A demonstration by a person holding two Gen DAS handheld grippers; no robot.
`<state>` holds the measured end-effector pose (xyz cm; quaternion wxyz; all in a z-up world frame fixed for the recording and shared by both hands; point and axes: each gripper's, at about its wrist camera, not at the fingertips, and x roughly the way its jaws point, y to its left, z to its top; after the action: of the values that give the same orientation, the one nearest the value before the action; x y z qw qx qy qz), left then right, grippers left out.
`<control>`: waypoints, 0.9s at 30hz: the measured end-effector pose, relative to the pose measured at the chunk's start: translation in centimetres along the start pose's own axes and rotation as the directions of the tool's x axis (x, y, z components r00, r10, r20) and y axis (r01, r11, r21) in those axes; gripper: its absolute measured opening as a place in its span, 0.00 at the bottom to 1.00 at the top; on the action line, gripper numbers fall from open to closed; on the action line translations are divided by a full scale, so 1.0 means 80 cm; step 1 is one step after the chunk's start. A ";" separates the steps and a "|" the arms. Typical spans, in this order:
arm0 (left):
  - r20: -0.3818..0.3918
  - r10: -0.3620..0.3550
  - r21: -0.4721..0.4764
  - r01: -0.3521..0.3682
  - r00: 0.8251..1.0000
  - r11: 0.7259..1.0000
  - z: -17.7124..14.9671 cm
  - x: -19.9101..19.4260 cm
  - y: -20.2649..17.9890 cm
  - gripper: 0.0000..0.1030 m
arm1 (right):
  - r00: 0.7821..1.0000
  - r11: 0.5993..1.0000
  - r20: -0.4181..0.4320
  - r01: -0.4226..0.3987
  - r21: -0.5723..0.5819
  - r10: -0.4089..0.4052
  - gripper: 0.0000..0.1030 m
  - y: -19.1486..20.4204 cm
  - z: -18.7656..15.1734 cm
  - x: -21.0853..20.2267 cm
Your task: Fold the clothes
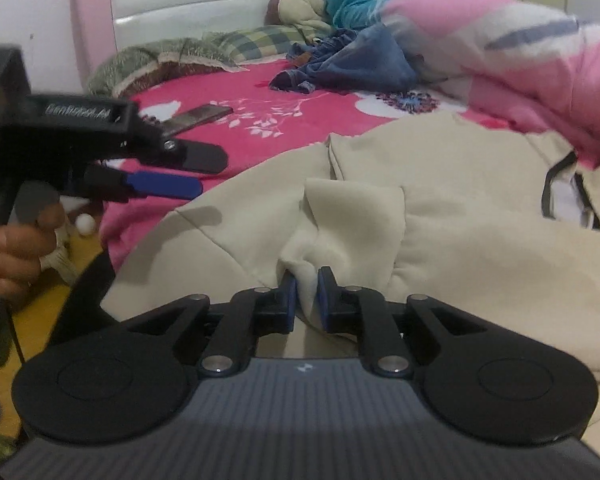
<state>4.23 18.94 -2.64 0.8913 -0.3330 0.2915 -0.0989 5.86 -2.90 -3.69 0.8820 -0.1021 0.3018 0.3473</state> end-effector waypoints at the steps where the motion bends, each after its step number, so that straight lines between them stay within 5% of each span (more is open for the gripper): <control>1: -0.002 -0.001 0.005 0.001 1.000 1.000 0.001 0.002 -0.002 0.53 | 1.000 1.000 0.002 0.006 -0.001 -0.006 0.13 0.001 0.000 -0.002; 3: -0.001 -0.002 0.020 0.002 1.000 1.000 0.002 0.006 -0.009 0.53 | 1.000 1.000 0.013 0.001 0.020 -0.001 0.19 0.000 -0.001 -0.004; 6: -0.003 -0.005 0.058 0.005 1.000 0.998 0.006 0.013 -0.025 0.54 | 0.996 0.994 0.049 -0.080 0.072 0.077 0.45 -0.004 -0.005 -0.006; 13: -0.062 0.017 0.224 -0.003 0.998 0.975 0.007 0.048 -0.082 0.55 | 0.973 0.960 0.124 -0.214 0.182 0.194 0.47 -0.026 -0.021 -0.034; 16: -0.073 0.048 0.364 -0.018 0.996 0.931 -0.001 0.068 -0.117 0.55 | 0.973 0.933 0.185 -0.189 0.308 0.136 0.46 -0.068 -0.038 -0.071; 22: -0.053 0.076 0.676 -0.020 0.996 0.737 -0.040 0.106 -0.185 0.54 | 0.971 0.904 0.226 -0.026 0.427 -0.079 0.33 -0.134 -0.045 -0.113; 25: -0.055 0.176 0.719 -0.084 0.983 0.690 -0.056 0.127 -0.183 0.53 | 0.967 0.905 0.221 0.020 0.426 -0.126 0.26 -0.147 -0.028 -0.089; 27: -0.075 0.238 0.696 -0.121 0.968 0.708 -0.061 0.134 -0.166 0.52 | 0.976 0.922 0.169 0.062 0.382 -0.136 0.24 -0.138 -0.020 -0.057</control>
<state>10.33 2.29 -1.85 0.9300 0.0590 0.3353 -0.1384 9.97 -14.16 -2.53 0.9267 0.0870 0.2704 0.2461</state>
